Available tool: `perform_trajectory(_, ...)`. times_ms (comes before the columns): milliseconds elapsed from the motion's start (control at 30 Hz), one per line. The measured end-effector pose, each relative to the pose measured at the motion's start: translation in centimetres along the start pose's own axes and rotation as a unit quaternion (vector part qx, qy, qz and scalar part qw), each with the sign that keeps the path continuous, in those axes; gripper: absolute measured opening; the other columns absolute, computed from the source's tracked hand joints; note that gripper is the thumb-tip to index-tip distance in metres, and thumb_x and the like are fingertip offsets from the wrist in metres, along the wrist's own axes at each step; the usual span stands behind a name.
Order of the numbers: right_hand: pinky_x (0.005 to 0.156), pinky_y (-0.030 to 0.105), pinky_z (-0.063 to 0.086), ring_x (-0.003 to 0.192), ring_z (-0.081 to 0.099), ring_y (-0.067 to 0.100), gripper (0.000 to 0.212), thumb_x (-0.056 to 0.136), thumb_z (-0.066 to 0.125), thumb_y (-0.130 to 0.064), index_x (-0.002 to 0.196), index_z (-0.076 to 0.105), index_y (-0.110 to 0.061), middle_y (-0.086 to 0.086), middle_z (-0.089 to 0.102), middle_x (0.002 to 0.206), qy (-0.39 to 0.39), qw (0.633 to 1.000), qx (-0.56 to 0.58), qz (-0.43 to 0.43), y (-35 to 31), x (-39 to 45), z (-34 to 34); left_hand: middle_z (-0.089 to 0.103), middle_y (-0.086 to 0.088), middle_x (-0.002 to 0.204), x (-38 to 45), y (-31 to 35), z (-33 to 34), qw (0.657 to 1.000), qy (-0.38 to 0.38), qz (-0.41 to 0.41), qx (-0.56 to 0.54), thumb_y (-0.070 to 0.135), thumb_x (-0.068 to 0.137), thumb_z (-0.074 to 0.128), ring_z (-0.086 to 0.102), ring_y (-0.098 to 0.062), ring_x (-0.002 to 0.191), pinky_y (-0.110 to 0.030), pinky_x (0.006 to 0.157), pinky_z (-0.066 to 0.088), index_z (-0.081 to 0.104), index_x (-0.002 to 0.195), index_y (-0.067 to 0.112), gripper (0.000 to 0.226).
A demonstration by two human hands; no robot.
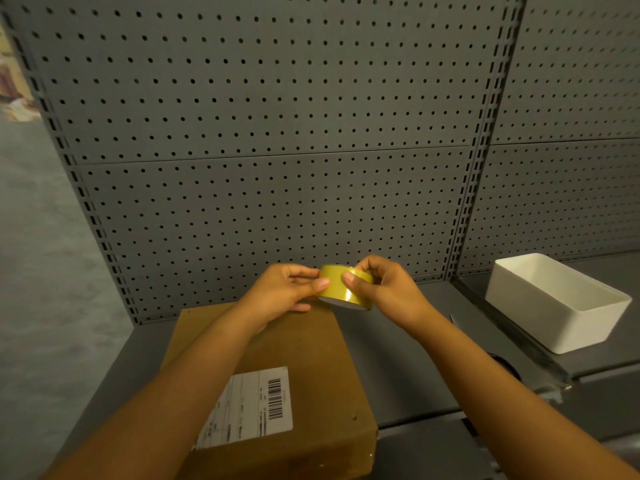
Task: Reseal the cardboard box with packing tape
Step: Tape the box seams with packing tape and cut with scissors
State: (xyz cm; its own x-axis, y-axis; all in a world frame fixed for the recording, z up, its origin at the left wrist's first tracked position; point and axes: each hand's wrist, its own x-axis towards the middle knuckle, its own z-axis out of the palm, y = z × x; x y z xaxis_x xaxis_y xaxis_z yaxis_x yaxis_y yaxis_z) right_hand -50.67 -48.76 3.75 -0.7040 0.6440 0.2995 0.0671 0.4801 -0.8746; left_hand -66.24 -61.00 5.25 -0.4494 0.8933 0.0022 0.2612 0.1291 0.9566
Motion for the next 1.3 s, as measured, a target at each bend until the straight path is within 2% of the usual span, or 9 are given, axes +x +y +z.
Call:
perform_trajectory(200,0.061,0.031,0.043,0.064,0.051,0.012,0.025,0.085,0.069,-0.037,0.080,0.057,-0.016,0.000,0.057,0.072,0.020,0.999,-0.039,0.007,0.1,0.1,0.6,0.069,0.003,0.097,-0.1,0.0,0.4,0.997,0.070,0.025,0.019,0.020,0.082,0.073,0.065,-0.005,0.088,-0.019,0.067,0.057,0.069,0.109,0.012,0.029)
perform_trajectory(400,0.060,0.027,0.043,0.066,0.052,0.011,0.025,0.084,0.070,-0.037,0.085,0.059,-0.014,-0.002,0.058,0.074,0.039,0.998,-0.044,0.008,0.0,0.1,1.1,0.069,0.002,0.094,0.0,-0.2,0.3,0.994,0.100,0.036,0.034,0.020,0.083,0.072,0.064,-0.007,0.086,-0.016,0.062,0.055,0.069,0.100,0.016,0.017)
perform_trajectory(600,0.058,0.027,0.042,0.063,0.050,0.010,0.023,0.081,0.073,-0.034,0.077,0.055,-0.021,-0.003,0.057,0.072,0.057,0.998,-0.032,0.000,-0.4,0.2,1.6,0.068,0.000,0.099,-0.2,-0.2,0.2,0.994,0.092,0.041,0.040,0.027,0.080,0.075,0.066,-0.011,0.091,-0.021,0.067,0.056,0.067,0.105,0.017,0.028)
perform_trajectory(800,0.060,0.027,0.042,0.065,0.051,0.010,0.017,0.086,0.069,-0.030,0.084,0.058,-0.017,-0.001,0.059,0.075,-0.004,1.000,0.001,-0.006,-0.5,0.3,1.7,0.065,0.001,0.105,-0.5,-0.3,-0.2,0.996,0.070,0.022,0.055,0.030,0.077,0.077,0.063,-0.009,0.092,-0.023,0.071,0.055,0.062,0.114,0.018,0.042)
perform_trajectory(900,0.062,0.026,0.041,0.067,0.050,0.009,0.014,0.090,0.064,-0.028,0.089,0.061,-0.014,0.001,0.060,0.078,-0.031,1.000,-0.001,-0.004,-0.5,0.4,1.6,0.066,-0.002,0.101,-0.6,-0.4,-0.2,0.994,0.088,0.026,0.061,0.029,0.075,0.078,0.065,-0.011,0.088,-0.019,0.063,0.054,0.064,0.111,0.014,0.041)
perform_trajectory(1033,0.067,0.028,0.041,0.071,0.052,0.011,0.014,0.093,0.060,-0.027,0.090,0.063,-0.014,0.001,0.061,0.081,-0.033,0.999,0.005,0.011,-0.6,0.4,1.6,0.067,0.002,0.088,-0.5,-0.4,0.3,0.985,0.131,0.054,0.098,0.028,0.074,0.080,0.063,-0.008,0.071,-0.014,0.053,0.051,0.067,0.101,0.013,0.034)
perform_trajectory(1200,0.068,0.032,0.044,0.072,0.055,0.014,0.018,0.093,0.060,-0.030,0.089,0.064,-0.013,0.005,0.063,0.081,0.003,0.999,0.035,0.025,-0.9,0.2,2.0,0.070,0.000,0.085,-0.3,-0.5,0.7,0.970,0.182,0.088,0.132,0.026,0.075,0.079,0.064,-0.008,0.072,-0.018,0.061,0.048,0.072,0.095,0.013,0.025)
perform_trajectory(1300,0.069,0.031,0.044,0.075,0.056,0.014,0.015,0.095,0.057,-0.029,0.091,0.065,-0.016,0.003,0.064,0.084,0.002,0.999,0.036,0.028,-1.0,0.1,2.1,0.069,0.000,0.092,-0.3,-0.5,0.7,0.968,0.172,0.101,0.154,0.027,0.079,0.077,0.064,-0.011,0.081,-0.016,0.067,0.048,0.070,0.102,0.014,0.027)
